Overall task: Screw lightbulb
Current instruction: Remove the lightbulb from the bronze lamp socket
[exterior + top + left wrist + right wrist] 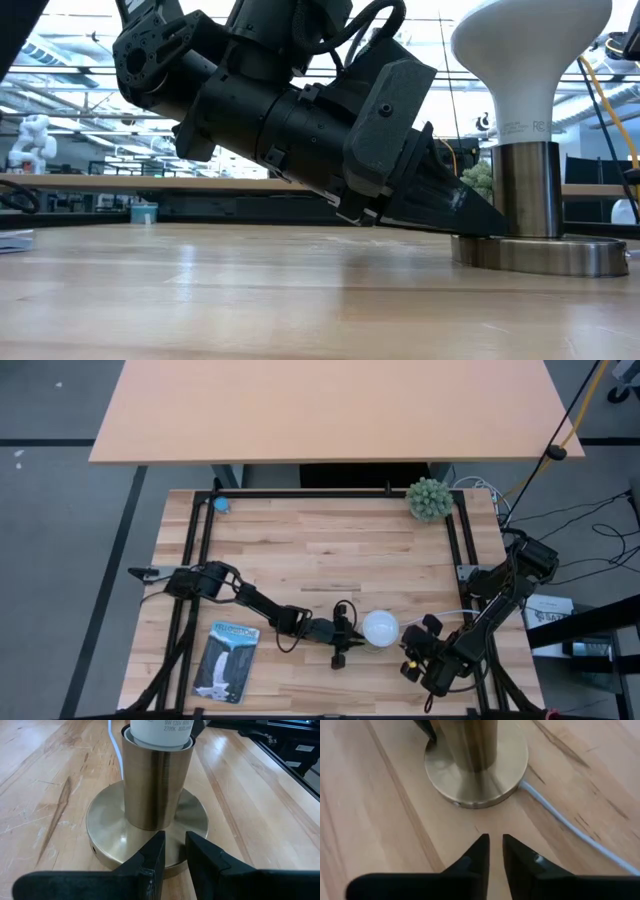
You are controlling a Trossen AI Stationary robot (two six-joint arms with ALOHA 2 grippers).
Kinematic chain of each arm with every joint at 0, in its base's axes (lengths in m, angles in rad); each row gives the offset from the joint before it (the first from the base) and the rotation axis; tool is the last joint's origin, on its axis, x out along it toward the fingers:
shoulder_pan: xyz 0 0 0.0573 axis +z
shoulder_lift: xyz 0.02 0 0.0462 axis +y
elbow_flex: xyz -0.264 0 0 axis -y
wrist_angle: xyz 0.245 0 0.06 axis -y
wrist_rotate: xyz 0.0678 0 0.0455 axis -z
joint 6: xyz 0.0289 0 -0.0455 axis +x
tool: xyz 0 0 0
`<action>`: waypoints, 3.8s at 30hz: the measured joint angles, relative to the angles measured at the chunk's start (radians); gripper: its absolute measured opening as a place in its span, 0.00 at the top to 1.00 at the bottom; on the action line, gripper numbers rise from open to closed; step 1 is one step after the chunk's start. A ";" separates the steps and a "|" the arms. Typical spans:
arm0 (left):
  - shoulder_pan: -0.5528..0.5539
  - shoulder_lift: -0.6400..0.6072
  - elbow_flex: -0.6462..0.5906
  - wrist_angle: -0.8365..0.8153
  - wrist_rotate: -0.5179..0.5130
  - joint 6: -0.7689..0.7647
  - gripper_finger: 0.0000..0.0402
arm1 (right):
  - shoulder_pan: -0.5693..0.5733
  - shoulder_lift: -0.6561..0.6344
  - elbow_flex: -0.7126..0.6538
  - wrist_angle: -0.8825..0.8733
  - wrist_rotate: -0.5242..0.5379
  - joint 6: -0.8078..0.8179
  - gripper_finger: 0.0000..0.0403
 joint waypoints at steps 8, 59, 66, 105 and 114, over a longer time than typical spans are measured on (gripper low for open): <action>0.000 0.001 0.000 0.008 0.001 -0.001 0.79 | 0.006 0.000 0.000 0.010 0.247 -0.013 0.74; 0.047 -0.001 0.001 -0.052 0.022 -0.053 0.80 | -0.070 0.145 0.002 0.368 0.562 -0.332 0.66; 0.087 -0.002 0.002 -0.072 0.074 -0.053 0.80 | -0.072 0.100 0.001 0.377 0.475 -0.425 0.66; 0.064 -0.201 0.003 -0.319 -0.051 0.024 0.87 | -0.125 0.016 -0.002 0.291 0.432 -0.493 0.21; 0.068 -0.201 0.004 -0.323 -0.049 0.024 0.87 | -0.061 -0.096 -0.001 0.115 0.430 -0.355 0.22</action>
